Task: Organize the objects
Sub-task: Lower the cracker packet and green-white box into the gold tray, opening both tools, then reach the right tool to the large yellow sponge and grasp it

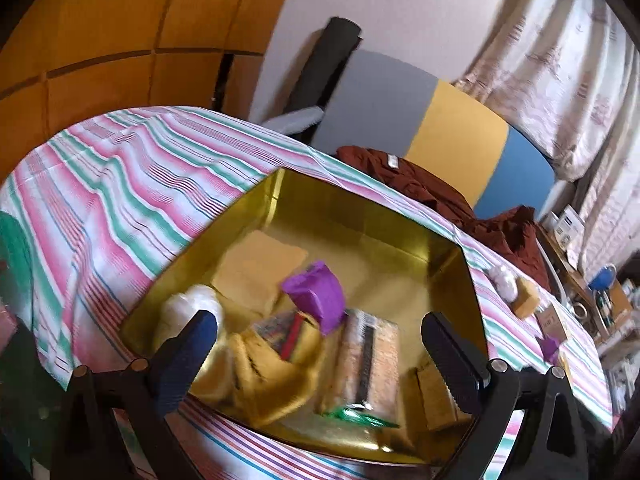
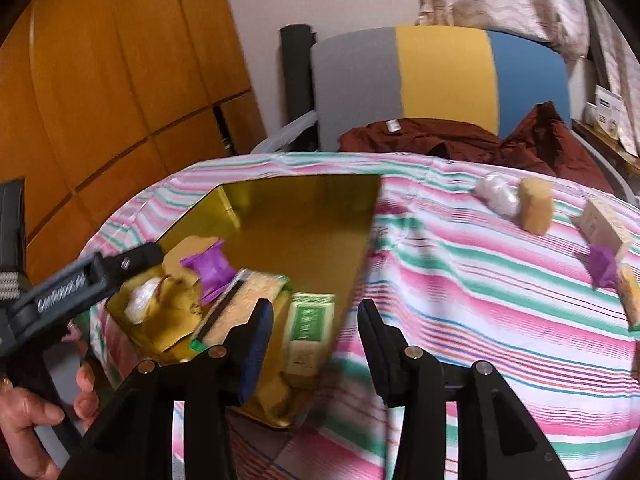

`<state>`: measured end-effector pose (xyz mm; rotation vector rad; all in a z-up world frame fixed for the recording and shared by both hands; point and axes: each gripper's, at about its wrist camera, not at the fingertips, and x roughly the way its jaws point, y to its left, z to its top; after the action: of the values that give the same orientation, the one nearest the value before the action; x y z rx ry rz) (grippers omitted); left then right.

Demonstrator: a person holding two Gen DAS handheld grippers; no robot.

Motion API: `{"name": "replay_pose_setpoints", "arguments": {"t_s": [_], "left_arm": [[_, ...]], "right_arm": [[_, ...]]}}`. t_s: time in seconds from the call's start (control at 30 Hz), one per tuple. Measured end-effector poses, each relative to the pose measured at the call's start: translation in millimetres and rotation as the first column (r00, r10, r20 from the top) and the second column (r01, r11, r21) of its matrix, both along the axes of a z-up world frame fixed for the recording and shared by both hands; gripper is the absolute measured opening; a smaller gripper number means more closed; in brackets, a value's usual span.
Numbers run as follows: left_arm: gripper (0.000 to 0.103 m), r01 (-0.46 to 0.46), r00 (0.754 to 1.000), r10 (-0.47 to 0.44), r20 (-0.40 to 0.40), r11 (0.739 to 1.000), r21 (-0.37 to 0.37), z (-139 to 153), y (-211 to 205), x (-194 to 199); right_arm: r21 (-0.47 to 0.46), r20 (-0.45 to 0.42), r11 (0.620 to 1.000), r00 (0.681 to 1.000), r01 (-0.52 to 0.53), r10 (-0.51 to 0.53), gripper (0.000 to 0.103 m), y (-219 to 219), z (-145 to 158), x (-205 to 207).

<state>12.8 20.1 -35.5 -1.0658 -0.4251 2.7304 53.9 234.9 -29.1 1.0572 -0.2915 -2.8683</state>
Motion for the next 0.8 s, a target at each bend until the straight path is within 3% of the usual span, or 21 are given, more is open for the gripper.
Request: {"name": "replay_pose_setpoints", "arguments": {"t_s": [0.27, 0.47, 0.53, 0.7, 0.8], "left_arm": [[0.103, 0.143, 0.989, -0.144, -0.031, 0.989, -0.026, 5, 32, 15], [0.103, 0.243, 0.968, -0.246, -0.044, 0.967, -0.074, 5, 59, 29], [0.103, 0.261, 0.964, -0.265, -0.037, 0.962, -0.078, 3, 65, 33], [0.103, 0.325, 0.944, -0.328, -0.020, 0.941, -0.091, -2, 86, 46], [0.103, 0.363, 0.930, -0.367, -0.020, 0.926, -0.105, 0, 98, 51]], "right_arm": [[0.028, -0.001, 0.990, 0.990, 0.140, -0.140, 0.044, 53, 6, 12], [0.041, 0.021, 0.947, 0.947, 0.319, -0.320, 0.044, 115, 0, 35], [0.043, 0.013, 0.918, 0.918, 0.395, -0.395, 0.046, 140, 0, 50], [0.089, -0.031, 0.801, 0.805, 0.593, -0.593, 0.075, 197, 3, 88], [0.139, -0.023, 0.733, 0.743, 0.665, -0.669, 0.076, 224, -2, 100]]}}
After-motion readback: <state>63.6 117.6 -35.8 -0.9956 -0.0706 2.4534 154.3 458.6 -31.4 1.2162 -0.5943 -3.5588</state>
